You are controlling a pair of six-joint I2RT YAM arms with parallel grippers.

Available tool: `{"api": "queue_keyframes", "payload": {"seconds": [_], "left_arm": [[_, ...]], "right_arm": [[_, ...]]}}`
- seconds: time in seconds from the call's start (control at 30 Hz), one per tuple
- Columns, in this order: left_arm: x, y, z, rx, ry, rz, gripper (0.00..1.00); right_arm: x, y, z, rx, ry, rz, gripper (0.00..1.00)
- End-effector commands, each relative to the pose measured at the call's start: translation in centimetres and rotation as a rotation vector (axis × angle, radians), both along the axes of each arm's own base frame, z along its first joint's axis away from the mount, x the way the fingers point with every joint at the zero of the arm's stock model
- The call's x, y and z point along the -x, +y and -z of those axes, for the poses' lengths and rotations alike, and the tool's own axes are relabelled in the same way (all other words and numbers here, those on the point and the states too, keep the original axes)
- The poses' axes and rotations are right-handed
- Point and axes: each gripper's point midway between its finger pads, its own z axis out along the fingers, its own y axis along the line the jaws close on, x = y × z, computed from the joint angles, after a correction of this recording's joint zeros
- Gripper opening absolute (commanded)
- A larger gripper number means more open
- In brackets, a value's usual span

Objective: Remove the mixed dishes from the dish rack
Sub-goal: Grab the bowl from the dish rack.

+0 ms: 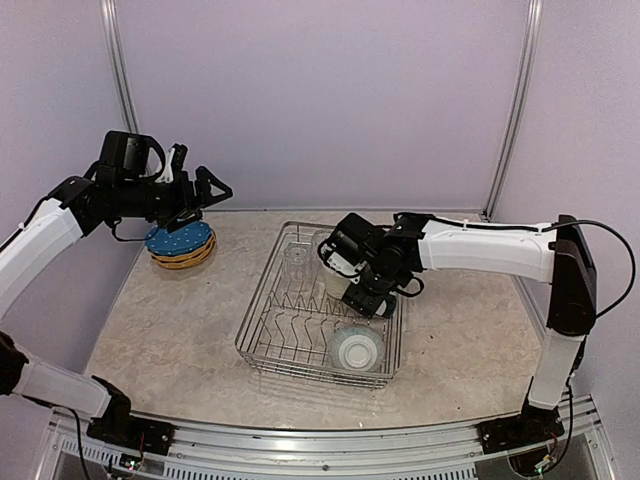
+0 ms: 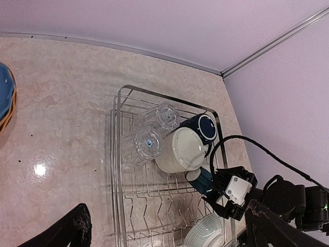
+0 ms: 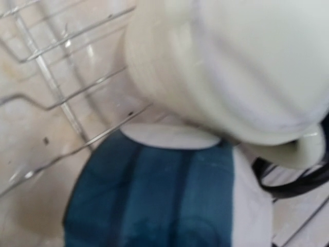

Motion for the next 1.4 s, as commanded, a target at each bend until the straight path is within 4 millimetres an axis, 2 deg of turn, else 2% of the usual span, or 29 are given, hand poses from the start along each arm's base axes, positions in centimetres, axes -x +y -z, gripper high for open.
{"api": "queue_keyframes", "payload": {"seconds": [0.0,0.2,0.5,0.73,0.93,1.13,1.37], "left_arm": [[-0.1,-0.6,-0.8,0.02,0.003,-0.002,0.99],[-0.2,-1.0,-0.6,0.023,0.012,-0.006,0.99],[-0.9,-1.9,0.0,0.019,0.031,0.005,0.99],[-1.2,-2.1,0.5,0.011,0.037,0.008,0.99],[-1.3,-2.1,0.8,-0.002,0.033,0.012,0.99],[-1.1,-1.7,1.1,-0.019,0.032,0.004,0.99],[-0.3,-1.1,2.4,-0.008,0.071,-0.025,0.99]], "right_arm": [[1.3,0.4,1.4,-0.012,0.073,-0.013,0.7],[1.6,0.5,-0.1,-0.047,0.066,-0.013,0.53],[1.9,0.7,-2.5,-0.105,0.025,0.004,0.39],[1.4,0.4,-5.1,-0.139,-0.056,0.06,0.28],[1.4,0.7,-7.6,-0.203,-0.102,0.087,0.24],[1.6,1.3,-9.0,-0.263,-0.108,0.094,0.23],[1.7,3.3,-11.0,-0.4,-0.09,0.085,0.24]]}}
